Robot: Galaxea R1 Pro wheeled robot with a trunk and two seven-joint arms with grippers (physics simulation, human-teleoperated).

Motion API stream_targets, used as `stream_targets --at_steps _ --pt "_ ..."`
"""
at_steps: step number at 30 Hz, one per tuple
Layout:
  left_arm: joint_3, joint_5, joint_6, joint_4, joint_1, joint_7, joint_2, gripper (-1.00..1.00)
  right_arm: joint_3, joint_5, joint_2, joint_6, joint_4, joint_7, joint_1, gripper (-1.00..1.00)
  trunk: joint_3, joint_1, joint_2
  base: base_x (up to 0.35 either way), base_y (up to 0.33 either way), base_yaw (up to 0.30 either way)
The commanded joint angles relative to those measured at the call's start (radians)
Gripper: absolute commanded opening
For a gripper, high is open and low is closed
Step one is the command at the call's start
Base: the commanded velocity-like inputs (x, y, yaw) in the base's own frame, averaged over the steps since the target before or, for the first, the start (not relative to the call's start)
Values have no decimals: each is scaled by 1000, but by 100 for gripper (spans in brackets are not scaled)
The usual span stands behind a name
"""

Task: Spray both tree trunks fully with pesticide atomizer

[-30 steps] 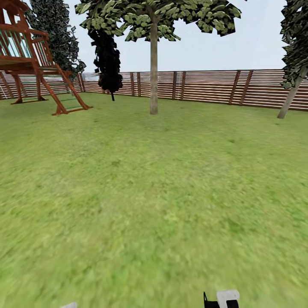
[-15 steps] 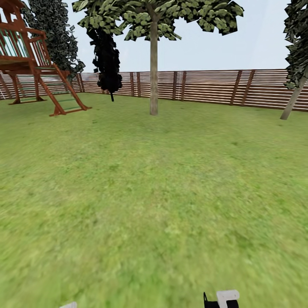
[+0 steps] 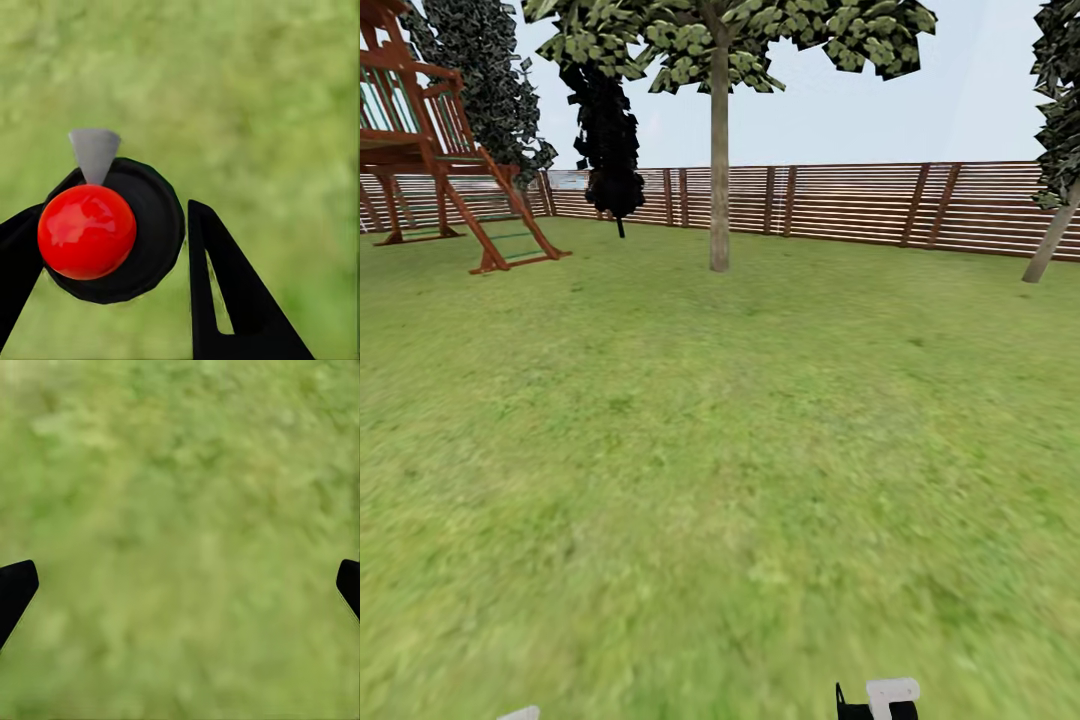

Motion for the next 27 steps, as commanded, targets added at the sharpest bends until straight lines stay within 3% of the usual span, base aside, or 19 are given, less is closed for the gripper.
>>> stream_targets --at_steps 1,27 --pt "-8 1 -2 -1 0 8 1 -100 8 5 0 0 1 -10 -1 100 -1 0 0 339 0 0" --pt "-9 0 -2 -1 0 9 -1 -100 7 -5 -4 -3 -53 -13 -1 100 -1 0 0 339 0 0"
